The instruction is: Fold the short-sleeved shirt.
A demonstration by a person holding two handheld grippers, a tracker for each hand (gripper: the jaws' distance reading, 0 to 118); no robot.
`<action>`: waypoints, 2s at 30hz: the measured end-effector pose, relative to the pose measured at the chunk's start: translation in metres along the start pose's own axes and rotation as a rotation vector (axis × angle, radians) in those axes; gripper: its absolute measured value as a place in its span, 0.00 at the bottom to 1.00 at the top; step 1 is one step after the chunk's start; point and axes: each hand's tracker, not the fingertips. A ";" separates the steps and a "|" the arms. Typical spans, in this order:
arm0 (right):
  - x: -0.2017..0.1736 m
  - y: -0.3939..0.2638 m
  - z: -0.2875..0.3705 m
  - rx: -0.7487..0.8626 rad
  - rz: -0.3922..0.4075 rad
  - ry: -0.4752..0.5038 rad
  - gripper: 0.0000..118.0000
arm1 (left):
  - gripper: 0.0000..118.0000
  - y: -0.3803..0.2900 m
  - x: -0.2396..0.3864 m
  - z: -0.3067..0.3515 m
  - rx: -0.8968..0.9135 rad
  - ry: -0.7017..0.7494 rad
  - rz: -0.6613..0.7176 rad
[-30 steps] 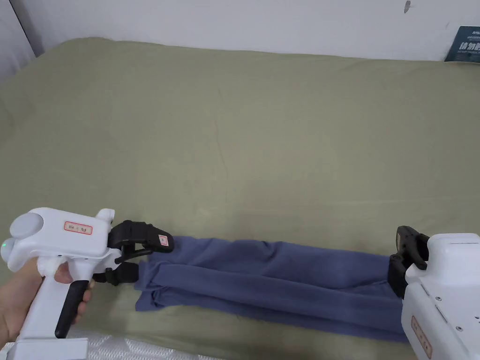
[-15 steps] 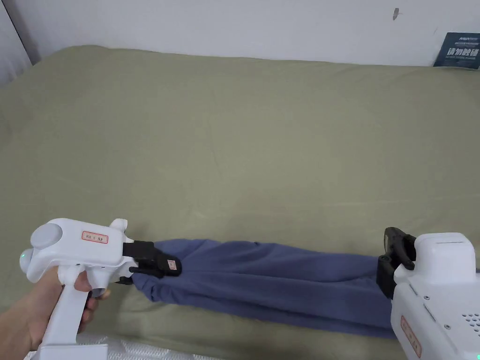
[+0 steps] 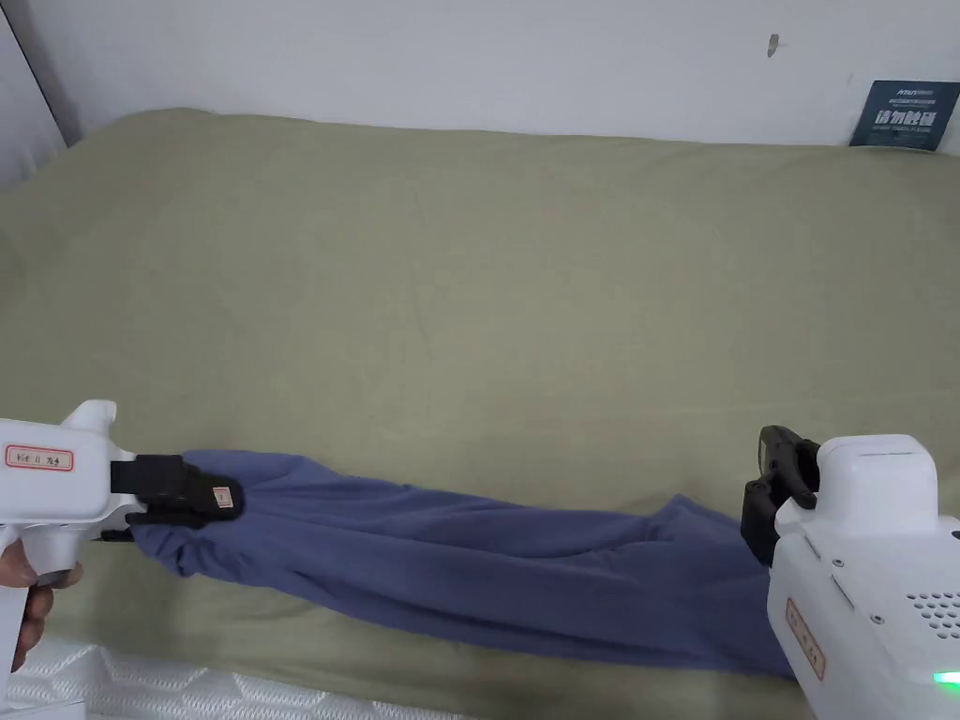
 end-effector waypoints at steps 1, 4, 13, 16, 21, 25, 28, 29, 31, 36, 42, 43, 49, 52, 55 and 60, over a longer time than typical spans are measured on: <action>0.000 0.000 0.000 0.003 -0.002 -0.002 0.00 | 0.09 -0.001 0.012 0.000 -0.008 0.016 -0.030; 0.000 0.000 0.000 0.003 -0.012 -0.004 0.00 | 0.09 -0.006 0.058 -0.007 -0.027 0.097 -0.199; 0.012 -0.010 0.009 -0.012 -0.005 -0.019 0.00 | 0.09 -0.043 0.183 -0.086 -0.185 0.159 -0.558; 0.018 -0.013 0.009 -0.021 -0.013 -0.029 0.00 | 0.09 -0.062 0.209 -0.134 -0.256 0.212 -0.635; 0.028 -0.018 0.009 -0.042 -0.021 -0.049 0.00 | 0.61 -0.088 0.219 -0.208 -0.299 0.267 -0.674; 0.036 -0.022 0.010 -0.062 -0.027 -0.066 0.00 | 0.92 -0.091 0.216 -0.203 -0.226 0.165 -0.591; 0.041 -0.022 0.008 -0.071 -0.040 -0.071 0.00 | 0.84 -0.073 0.204 -0.169 -0.159 0.059 -0.475; 0.042 -0.022 0.007 -0.073 -0.047 -0.071 0.00 | 0.71 -0.067 0.196 -0.156 -0.132 0.028 -0.435; 0.044 -0.021 0.006 -0.071 -0.061 -0.072 0.00 | 0.14 -0.055 0.176 -0.133 -0.081 0.006 -0.356; 0.042 -0.019 0.003 -0.072 -0.080 -0.064 0.00 | 0.00 -0.045 0.135 -0.135 -0.102 0.018 -0.225; 0.037 -0.023 0.000 -0.090 -0.065 -0.053 0.00 | 0.00 -0.077 0.148 -0.207 -0.251 -0.075 -0.177; 0.037 -0.024 0.000 -0.094 -0.063 -0.052 0.00 | 0.00 -0.084 0.154 -0.221 -0.284 -0.101 -0.169; 0.036 -0.029 -0.004 -0.121 -0.057 -0.052 0.00 | 0.00 -0.086 0.158 -0.243 -0.273 -0.118 -0.120; 0.033 -0.029 -0.004 -0.124 -0.046 -0.046 0.00 | 0.00 -0.076 0.157 -0.207 -0.246 -0.095 -0.205; 0.029 -0.026 -0.005 -0.119 -0.052 -0.040 0.00 | 0.00 -0.055 0.144 -0.157 -0.155 -0.135 -0.169; 0.020 -0.020 -0.006 -0.101 -0.046 -0.020 0.00 | 0.00 -0.023 0.090 -0.095 -0.069 -0.040 -0.144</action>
